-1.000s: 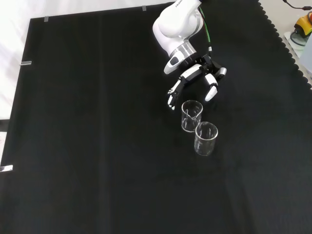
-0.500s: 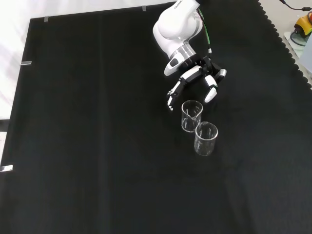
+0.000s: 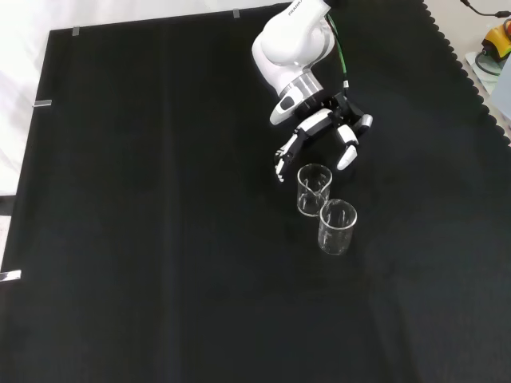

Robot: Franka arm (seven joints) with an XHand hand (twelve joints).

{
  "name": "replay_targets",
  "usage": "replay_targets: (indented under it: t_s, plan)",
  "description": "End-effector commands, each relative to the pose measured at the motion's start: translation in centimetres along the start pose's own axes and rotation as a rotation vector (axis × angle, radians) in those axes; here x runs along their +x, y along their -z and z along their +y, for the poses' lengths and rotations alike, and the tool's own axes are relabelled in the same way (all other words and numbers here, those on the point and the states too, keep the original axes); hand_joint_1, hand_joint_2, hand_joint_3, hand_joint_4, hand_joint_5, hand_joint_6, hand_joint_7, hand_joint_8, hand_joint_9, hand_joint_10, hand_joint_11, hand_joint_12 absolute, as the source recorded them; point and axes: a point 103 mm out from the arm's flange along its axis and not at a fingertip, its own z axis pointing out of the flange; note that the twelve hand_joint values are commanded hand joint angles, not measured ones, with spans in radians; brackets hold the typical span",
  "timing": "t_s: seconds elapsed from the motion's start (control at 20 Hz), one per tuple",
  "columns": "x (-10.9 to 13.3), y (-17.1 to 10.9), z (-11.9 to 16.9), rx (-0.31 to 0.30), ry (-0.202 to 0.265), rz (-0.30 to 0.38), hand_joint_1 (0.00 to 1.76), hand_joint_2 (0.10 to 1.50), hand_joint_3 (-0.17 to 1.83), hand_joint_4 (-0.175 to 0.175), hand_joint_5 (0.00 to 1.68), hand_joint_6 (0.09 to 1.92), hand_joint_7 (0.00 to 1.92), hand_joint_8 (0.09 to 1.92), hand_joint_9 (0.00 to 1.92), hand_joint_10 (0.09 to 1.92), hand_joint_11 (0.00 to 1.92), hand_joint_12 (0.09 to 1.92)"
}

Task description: Pick up the beaker on the right.

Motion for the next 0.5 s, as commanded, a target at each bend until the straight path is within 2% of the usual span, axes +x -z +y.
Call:
replay_targets:
  t_s: [0.05,0.5]
  plan:
    - [0.27,-0.63,0.31,0.018,0.004,-0.017,1.03,0.27,1.13,-0.007,0.33,0.09,0.24,0.52,0.33,0.53,0.00,1.26]
    - [0.77,-0.68,0.90,0.006,0.003,-0.002,1.02,0.27,1.12,-0.007,0.46,0.09,0.36,0.56,0.39,0.55,0.00,1.23]
